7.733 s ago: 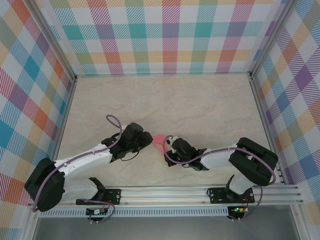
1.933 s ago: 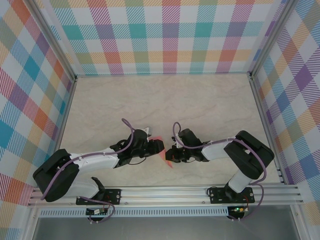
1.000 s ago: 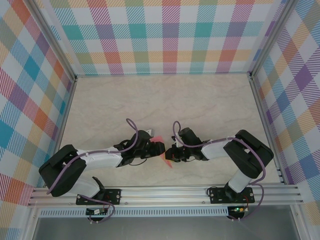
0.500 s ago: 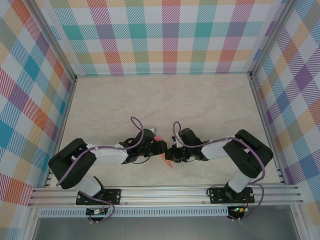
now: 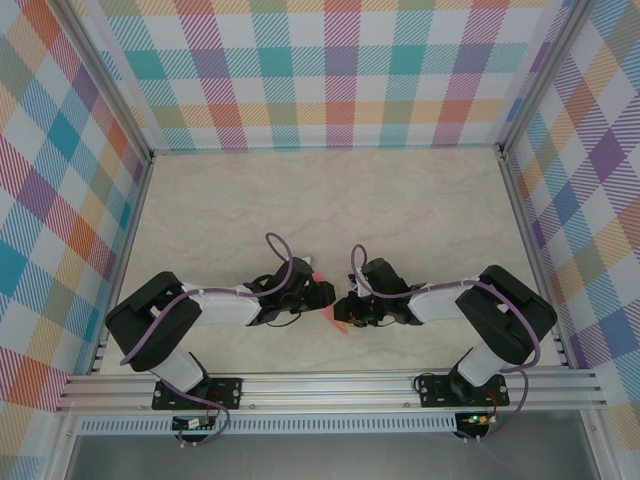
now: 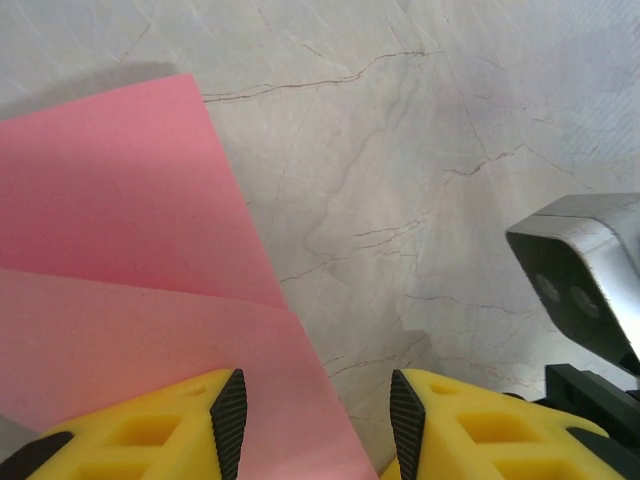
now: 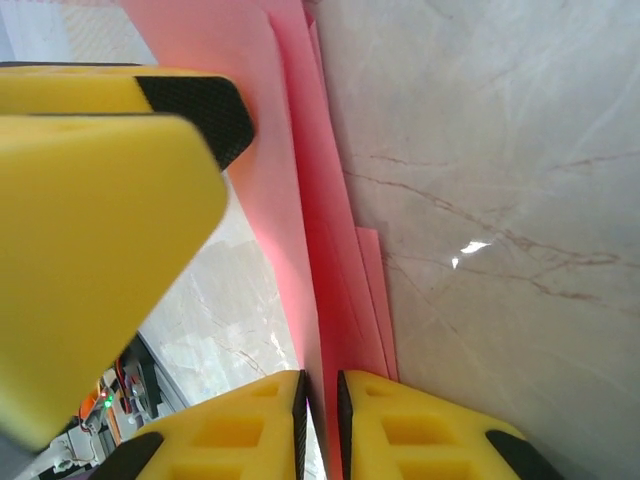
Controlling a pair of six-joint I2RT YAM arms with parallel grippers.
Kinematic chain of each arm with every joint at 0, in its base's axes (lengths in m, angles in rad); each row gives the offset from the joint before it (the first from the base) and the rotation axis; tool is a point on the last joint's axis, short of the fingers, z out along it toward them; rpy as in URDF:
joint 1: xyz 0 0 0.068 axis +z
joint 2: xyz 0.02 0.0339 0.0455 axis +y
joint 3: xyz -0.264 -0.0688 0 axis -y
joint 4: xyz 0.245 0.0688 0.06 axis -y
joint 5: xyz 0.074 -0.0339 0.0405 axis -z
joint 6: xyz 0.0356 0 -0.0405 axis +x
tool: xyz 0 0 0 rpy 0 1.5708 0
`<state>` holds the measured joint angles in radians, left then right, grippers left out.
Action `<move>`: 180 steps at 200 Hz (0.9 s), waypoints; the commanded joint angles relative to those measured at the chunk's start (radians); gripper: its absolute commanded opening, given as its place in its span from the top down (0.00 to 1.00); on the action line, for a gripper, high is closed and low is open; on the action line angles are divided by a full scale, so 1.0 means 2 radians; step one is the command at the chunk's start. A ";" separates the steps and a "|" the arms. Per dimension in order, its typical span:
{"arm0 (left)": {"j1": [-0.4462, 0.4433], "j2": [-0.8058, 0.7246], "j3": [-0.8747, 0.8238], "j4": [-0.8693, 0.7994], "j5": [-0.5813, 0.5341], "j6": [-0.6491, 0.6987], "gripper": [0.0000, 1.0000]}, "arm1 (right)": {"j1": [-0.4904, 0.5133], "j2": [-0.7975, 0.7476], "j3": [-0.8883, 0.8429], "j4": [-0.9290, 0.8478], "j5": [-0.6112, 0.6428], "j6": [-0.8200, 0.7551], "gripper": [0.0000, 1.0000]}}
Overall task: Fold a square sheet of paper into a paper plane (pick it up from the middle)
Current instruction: Fold the wing for the fifth time at the center of the table.
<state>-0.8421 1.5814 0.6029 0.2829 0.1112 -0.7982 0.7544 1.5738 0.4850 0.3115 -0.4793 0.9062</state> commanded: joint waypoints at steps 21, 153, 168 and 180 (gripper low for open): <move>-0.004 0.009 0.011 -0.016 0.000 0.015 0.56 | -0.002 -0.035 0.003 -0.034 0.003 -0.002 0.78; -0.004 -0.001 0.008 -0.035 -0.019 0.005 0.56 | 0.001 -0.011 -0.022 -0.048 -0.015 -0.048 0.91; -0.004 0.000 0.008 -0.037 -0.021 0.001 0.56 | 0.007 -0.005 -0.025 -0.045 -0.017 -0.051 0.91; -0.003 0.001 0.008 -0.039 -0.022 -0.004 0.56 | 0.008 -0.005 -0.029 -0.045 -0.014 -0.051 0.91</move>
<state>-0.8452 1.5902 0.6071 0.2646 0.1120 -0.7959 0.7586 1.5444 0.4614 0.2489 -0.4789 0.8364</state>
